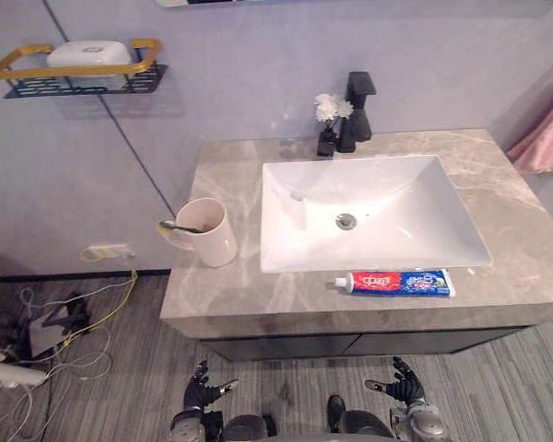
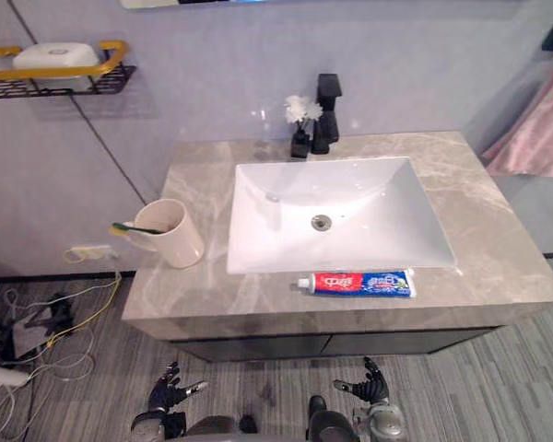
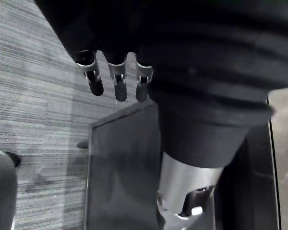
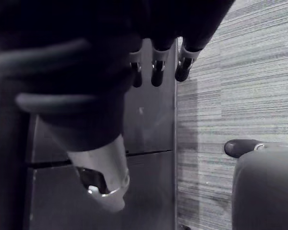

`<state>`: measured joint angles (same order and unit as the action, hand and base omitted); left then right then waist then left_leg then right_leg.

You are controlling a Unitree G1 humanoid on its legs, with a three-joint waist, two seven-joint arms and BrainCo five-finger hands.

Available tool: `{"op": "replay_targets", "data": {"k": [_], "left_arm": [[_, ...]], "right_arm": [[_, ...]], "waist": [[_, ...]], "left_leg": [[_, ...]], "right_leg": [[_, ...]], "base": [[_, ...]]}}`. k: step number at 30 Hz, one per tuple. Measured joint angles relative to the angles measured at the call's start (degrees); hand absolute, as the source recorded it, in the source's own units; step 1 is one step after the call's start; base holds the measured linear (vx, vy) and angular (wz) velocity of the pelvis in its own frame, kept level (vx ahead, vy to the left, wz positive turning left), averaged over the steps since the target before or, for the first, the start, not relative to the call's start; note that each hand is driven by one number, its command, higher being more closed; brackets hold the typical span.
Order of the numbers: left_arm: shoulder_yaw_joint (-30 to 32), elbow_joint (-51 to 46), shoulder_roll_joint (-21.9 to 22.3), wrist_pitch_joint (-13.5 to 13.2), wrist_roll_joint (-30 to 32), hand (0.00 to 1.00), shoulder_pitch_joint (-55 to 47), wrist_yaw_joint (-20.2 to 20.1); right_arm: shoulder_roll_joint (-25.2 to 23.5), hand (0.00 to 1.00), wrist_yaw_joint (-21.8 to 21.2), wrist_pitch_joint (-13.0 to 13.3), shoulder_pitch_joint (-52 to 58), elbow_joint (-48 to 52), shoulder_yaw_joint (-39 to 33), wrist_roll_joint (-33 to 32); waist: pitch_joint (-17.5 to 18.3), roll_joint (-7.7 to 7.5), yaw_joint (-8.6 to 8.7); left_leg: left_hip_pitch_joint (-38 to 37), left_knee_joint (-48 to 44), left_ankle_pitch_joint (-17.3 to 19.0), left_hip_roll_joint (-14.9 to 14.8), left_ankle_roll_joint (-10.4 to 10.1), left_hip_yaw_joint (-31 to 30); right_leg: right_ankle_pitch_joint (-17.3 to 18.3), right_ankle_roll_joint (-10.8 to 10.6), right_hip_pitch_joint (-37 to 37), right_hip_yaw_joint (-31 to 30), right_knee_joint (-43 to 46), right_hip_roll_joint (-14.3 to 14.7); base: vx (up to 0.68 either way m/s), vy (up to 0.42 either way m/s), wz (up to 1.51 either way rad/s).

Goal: Organize washtable

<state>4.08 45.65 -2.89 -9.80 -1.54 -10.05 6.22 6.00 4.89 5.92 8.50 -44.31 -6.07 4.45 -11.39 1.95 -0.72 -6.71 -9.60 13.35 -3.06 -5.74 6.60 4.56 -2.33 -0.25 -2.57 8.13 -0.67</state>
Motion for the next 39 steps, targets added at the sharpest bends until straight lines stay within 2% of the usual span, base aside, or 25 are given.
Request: {"op": "replay_targets", "data": {"k": [3, 9, 17, 18, 19, 24, 30, 36, 39], "left_arm": [[0.18, 0.74, -0.13, 0.21, 0.00, 0.00, 0.36, 0.13], [0.03, 2.45, -0.31, 1.11, 0.00, 0.00, -0.32, 0.08], [-0.11, 3.34, -0.71, 0.54, 0.00, 0.00, -0.15, 0.05], [0.50, 3.19, -1.88, 0.51, 0.00, 0.00, -0.25, 0.15], [0.54, 3.21, -2.01, 0.52, 0.00, 0.00, -0.01, 0.16], [0.52, 3.20, -1.99, 0.51, 0.00, 0.00, -0.56, 0.15], [-0.09, 3.49, -1.63, 0.53, 0.00, 0.00, -1.34, 0.04], [0.11, 5.58, -1.88, 0.59, -0.04, 0.00, -1.12, 0.17], [0.89, 5.58, -2.17, 0.57, -0.08, 0.00, -0.85, 0.22]], "right_arm": [[0.01, 0.00, 0.04, 0.01, 0.05, -0.73, -0.14, 0.01], [0.15, 0.00, 0.12, 0.03, -0.31, -2.15, -0.31, 0.02], [0.07, 0.00, 0.23, 0.05, -1.51, -4.75, -1.47, 0.08], [1.29, 0.00, 0.39, -0.03, -3.01, -6.02, -4.58, 0.09], [1.10, 0.00, 0.38, -0.05, -3.01, -6.03, -4.57, 0.10], [1.11, 0.00, 0.37, -0.04, -1.46, -6.03, -4.60, 0.05], [1.09, 0.00, 0.10, -0.14, 1.00, -9.30, -7.11, -2.24], [1.10, 0.00, -0.13, -0.14, 1.85, -11.17, -11.17, -4.59], [1.18, 0.00, -0.13, -0.13, 1.89, -11.17, -12.15, -4.60]], "waist": [[0.48, -0.37, -0.07], [1.79, -0.38, -0.19], [2.52, -1.43, -0.21], [2.41, -1.29, -0.05], [2.23, -1.41, -0.18], [2.33, -1.14, -0.08], [3.00, 0.37, 0.75], [3.60, 0.75, 0.84], [3.54, -0.08, 0.76]], "left_leg": [[-0.41, 0.06, -1.56, 0.30, 2.33, -1.68], [-0.74, -1.44, -4.64, 2.22, 3.51, -3.50], [-1.07, -0.27, -4.64, 2.17, 3.52, -5.01], [-2.03, 5.76, -6.00, -0.50, 2.39, -9.10], [-1.66, 5.82, -5.07, -0.91, 2.45, -8.87], [-1.35, 5.70, -4.73, -0.58, 2.34, -8.11], [-3.52, 7.76, -5.52, -1.75, 1.20, -7.16], [-5.25, 7.84, -5.63, -2.10, 1.35, -6.41], [-5.61, 7.68, -5.54, -1.98, 1.20, -6.40]], "right_leg": [[0.67, 0.51, 0.02, -0.12, 0.75, 0.45], [0.75, 0.61, 1.67, -0.22, 0.37, -0.93], [-0.12, 0.65, 3.15, 0.87, -2.12, -0.96], [0.28, 2.66, -0.44, 1.24, 1.26, 2.59], [-0.13, 2.53, -1.05, 1.10, 1.38, 2.70], [-0.62, 2.30, -1.02, 1.05, 0.91, 2.14], [-0.78, 1.99, 2.04, 4.07, -2.00, 1.82], [-3.22, 1.54, 7.24, 6.67, -8.70, 1.58], [-3.81, 1.34, 9.11, 7.46, -10.75, 1.47]], "base": [[0.19, -0.007, -0.07], [0.13, -0.005, -0.04], [-0.02, 0.007, 0.09], [-0.10, 0.032, -0.02], [-0.10, 0.049, -0.06], [-0.07, 0.045, -0.04], [0.04, 0.006, 0.18], [0.12, 0.036, 0.16], [0.06, 0.027, 0.11]]}}
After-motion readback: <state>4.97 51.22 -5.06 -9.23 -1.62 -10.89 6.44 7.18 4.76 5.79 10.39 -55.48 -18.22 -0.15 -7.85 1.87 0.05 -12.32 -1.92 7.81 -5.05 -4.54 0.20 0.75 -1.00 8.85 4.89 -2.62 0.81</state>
